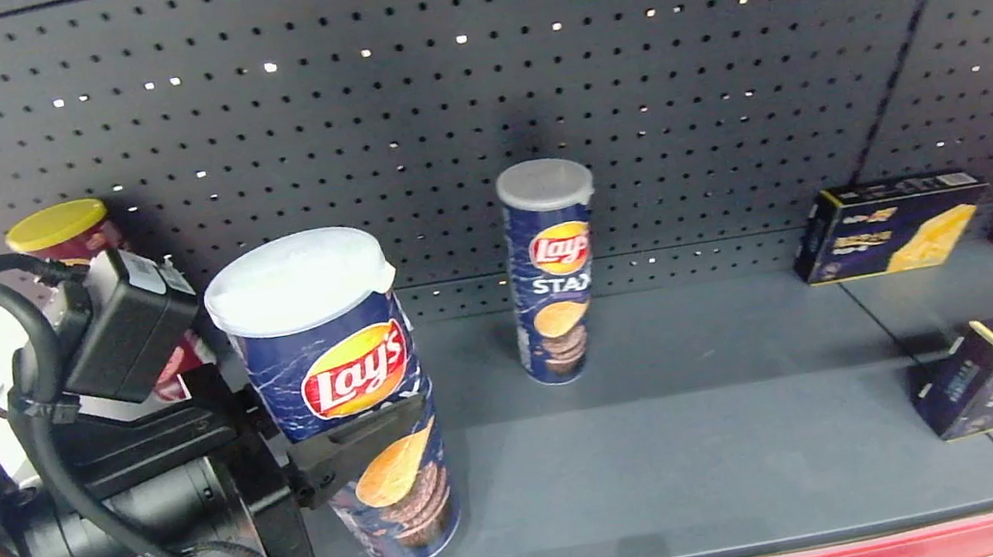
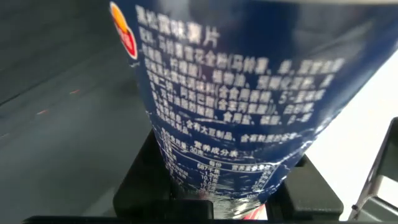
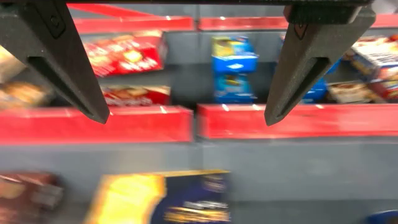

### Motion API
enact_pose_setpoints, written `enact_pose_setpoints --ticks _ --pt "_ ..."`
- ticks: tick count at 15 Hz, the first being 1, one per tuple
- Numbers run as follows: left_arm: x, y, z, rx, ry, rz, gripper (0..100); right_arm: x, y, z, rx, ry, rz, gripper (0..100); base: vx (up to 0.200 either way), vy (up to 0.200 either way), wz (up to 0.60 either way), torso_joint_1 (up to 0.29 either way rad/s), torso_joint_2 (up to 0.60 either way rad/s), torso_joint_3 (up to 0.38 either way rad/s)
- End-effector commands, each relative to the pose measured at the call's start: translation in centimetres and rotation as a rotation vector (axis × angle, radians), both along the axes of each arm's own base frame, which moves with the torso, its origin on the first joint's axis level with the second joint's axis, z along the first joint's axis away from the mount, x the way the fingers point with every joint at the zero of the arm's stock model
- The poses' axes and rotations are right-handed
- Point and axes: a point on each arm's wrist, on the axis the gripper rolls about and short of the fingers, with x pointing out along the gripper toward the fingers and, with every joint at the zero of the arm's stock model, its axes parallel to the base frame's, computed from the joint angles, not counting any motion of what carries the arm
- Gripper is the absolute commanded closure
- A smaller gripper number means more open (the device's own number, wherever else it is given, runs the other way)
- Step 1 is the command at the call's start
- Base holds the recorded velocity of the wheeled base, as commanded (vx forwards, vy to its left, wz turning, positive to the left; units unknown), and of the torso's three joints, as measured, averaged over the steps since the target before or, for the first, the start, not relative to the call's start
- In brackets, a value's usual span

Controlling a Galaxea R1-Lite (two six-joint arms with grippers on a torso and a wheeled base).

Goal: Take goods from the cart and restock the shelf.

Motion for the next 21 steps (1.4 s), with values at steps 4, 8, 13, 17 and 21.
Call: enact_pose_setpoints --ticks 4,8,13,17,21 --pt "-0.1 0.1 -0.1 0.001 0.004 0.004 100 0.0 0.0 0.0 0.000 0.002 0.002 0 0.000 0.000 0.00 0.000 0.00 0.000" --pt "-0.4 0.3 0.0 -0.003 -0.002 0.005 100 0.0 0.0 0.0 0.000 0.002 0.002 0 0.000 0.000 0.00 0.000 0.00 0.000" --pt "-0.1 1.0 -0.1 -0.008 0.007 0.031 100 0.0 0.0 0.0 -0.008 0.002 0.011 0 0.000 0.000 0.00 0.000 0.00 0.000" --pt "0.2 2.3 -1.1 0.005 0.034 0.083 100 0.0 0.0 0.0 -0.008 0.007 0.017 0 0.000 0.000 0.00 0.000 0.00 0.000" --pt "-0.5 2.5 -2.3 0.007 0.043 0.060 100 -0.9 0.1 5.2 -0.018 -0.140 0.091 0 0.000 0.000 0.00 0.000 0.00 0.000"
